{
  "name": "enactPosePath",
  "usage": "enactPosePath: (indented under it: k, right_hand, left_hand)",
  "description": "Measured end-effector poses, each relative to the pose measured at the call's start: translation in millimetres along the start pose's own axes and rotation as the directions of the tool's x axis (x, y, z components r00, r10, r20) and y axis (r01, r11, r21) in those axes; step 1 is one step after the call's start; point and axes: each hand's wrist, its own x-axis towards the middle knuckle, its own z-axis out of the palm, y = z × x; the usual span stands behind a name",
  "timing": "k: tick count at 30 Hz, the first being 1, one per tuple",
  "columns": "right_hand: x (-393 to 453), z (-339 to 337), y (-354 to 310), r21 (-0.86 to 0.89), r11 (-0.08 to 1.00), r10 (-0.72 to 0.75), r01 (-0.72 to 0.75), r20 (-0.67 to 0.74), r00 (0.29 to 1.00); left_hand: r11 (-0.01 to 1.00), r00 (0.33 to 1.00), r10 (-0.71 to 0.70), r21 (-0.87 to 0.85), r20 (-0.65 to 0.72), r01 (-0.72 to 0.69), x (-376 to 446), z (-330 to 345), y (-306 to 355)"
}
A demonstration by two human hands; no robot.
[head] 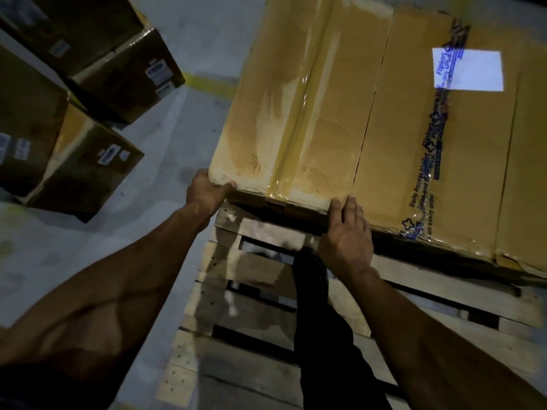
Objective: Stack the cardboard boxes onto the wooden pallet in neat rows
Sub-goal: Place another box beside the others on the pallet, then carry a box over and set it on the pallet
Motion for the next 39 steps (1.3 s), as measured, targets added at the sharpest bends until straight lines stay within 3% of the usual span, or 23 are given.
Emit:
enactPosePath:
  k: [8,16,21,29,39]
  right_hand:
    - [-107,-15,-60,0.229,0.973,-0.046,0.031,0.058,0.997]
    - [-265,-89,-120,0.355,0.927,-0.074,0.117,-0.133,0.988]
    - [-367,-117,-142,0.350,0.923,-0.091,0.160,-0.205,0.974]
    - [-472,-87,-173,0.276,0.931,-0.195,0.239,-0.179,0.964]
    - [-579,-18,-179,0.208,0.896,-0.369,0.393,-0.147,0.918]
  left_hand:
    - [0.984,0.989,0.128,0.114,0.071,-0.136,-134,-62,-43]
    - [0.911,0.938,0.298,0.240,0.177,-0.335,-288,-162,-73]
    - [0.840,0.913,0.373,0.358,0.164,-0.408,-372,-223,-84]
    - [0.831,0.903,0.430,0.382,0.019,-0.404,-474,-280,-118]
    - [0.889,0.943,0.315,0.380,-0.106,-0.255,-587,-299,-230]
